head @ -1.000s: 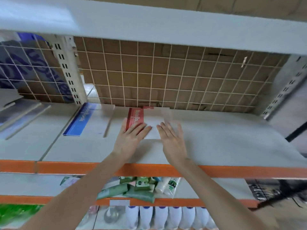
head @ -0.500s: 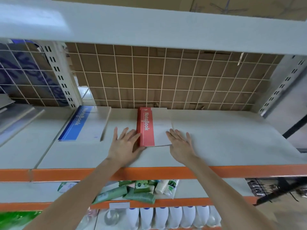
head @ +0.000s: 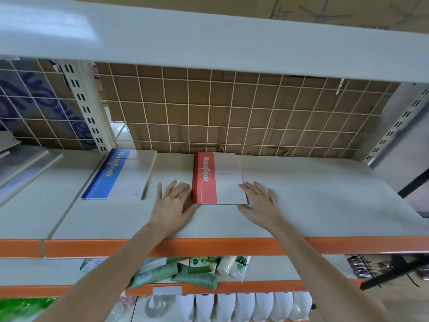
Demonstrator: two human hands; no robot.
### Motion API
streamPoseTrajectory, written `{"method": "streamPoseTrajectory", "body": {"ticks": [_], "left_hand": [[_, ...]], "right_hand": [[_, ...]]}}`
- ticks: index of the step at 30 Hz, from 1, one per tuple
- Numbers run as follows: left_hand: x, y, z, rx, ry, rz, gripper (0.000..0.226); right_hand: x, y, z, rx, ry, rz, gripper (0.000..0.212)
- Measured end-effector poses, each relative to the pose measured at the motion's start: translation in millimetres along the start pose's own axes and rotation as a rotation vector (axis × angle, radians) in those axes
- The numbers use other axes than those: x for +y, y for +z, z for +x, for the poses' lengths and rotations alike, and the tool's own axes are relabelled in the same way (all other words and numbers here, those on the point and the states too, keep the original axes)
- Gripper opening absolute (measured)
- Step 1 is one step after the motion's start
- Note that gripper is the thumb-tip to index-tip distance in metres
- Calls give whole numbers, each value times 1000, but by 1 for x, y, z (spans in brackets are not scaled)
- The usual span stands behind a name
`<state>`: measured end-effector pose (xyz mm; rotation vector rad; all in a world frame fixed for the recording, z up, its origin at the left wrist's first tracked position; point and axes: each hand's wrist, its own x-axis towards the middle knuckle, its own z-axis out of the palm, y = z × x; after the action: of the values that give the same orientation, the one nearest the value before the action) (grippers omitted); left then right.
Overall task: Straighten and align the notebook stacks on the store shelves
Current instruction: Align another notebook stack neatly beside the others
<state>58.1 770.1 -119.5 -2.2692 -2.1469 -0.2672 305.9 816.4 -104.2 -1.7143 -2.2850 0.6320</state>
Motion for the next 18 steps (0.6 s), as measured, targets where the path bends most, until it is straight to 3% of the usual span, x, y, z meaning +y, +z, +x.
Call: {"method": "streamPoseTrajectory", "body": {"ticks": [18], "left_hand": [[-2,1,10,11,16,34,58]], "right_hand": [[-5,2,8,72,9,70,54]]}}
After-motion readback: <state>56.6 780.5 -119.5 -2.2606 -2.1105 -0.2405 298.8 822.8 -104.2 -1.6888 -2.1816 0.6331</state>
